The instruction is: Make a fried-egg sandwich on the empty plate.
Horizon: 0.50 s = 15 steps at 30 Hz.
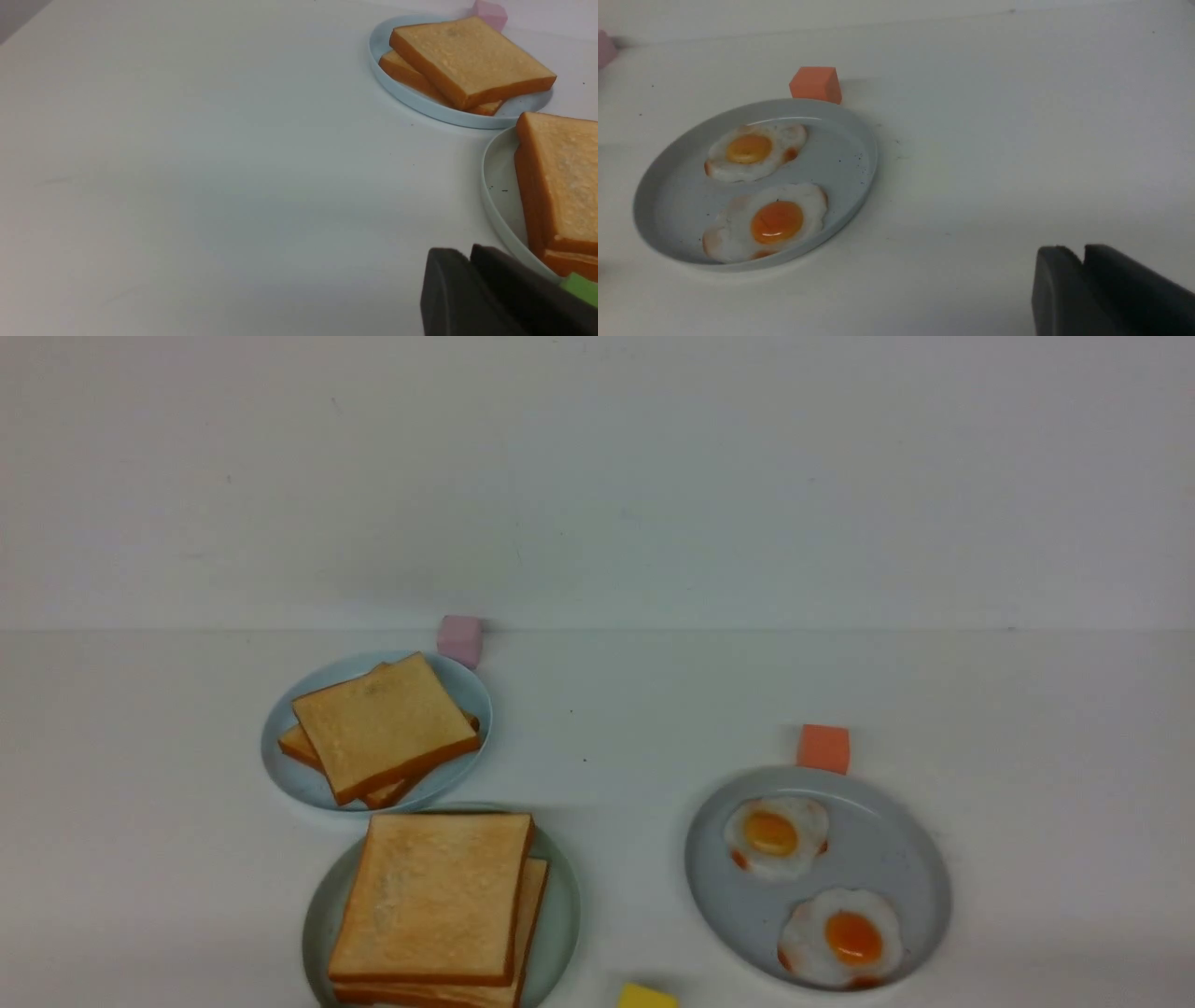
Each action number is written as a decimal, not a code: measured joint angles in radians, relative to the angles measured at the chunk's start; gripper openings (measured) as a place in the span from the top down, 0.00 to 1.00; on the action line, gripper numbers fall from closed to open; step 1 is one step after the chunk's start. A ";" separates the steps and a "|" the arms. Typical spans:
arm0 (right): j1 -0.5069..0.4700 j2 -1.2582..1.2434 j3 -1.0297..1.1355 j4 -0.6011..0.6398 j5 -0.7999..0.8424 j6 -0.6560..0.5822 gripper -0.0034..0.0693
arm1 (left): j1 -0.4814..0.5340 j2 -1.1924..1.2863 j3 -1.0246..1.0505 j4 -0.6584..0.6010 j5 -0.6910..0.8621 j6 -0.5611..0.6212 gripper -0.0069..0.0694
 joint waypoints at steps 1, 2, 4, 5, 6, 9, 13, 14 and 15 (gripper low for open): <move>0.000 0.000 0.000 0.000 0.000 0.001 0.81 | 0.000 0.000 0.000 0.000 0.000 0.000 0.82; 0.000 0.000 0.000 0.000 0.000 0.001 0.81 | 0.000 0.000 0.000 0.000 0.000 0.000 0.81; 0.000 0.000 0.000 0.000 0.000 0.001 0.81 | 0.000 0.000 0.000 0.000 0.000 0.000 0.81; 0.000 0.000 0.000 0.000 0.000 0.001 0.81 | 0.000 0.000 0.000 0.000 0.000 0.000 0.81; 0.000 0.000 0.000 0.000 0.000 0.001 0.81 | 0.000 0.000 0.000 0.000 0.000 0.000 0.81; 0.000 0.000 0.000 -0.001 0.000 0.001 0.81 | 0.000 0.000 0.000 0.000 0.000 0.000 0.81; 0.000 0.000 0.000 -0.002 0.000 0.001 0.80 | 0.000 0.000 0.000 0.000 0.000 0.000 0.80; 0.000 0.000 0.000 -0.002 0.000 0.001 0.80 | 0.000 0.000 0.000 0.000 0.000 0.000 0.80; 0.000 0.000 0.000 -0.002 0.000 0.001 0.80 | 0.000 0.000 0.000 0.000 0.000 0.000 0.80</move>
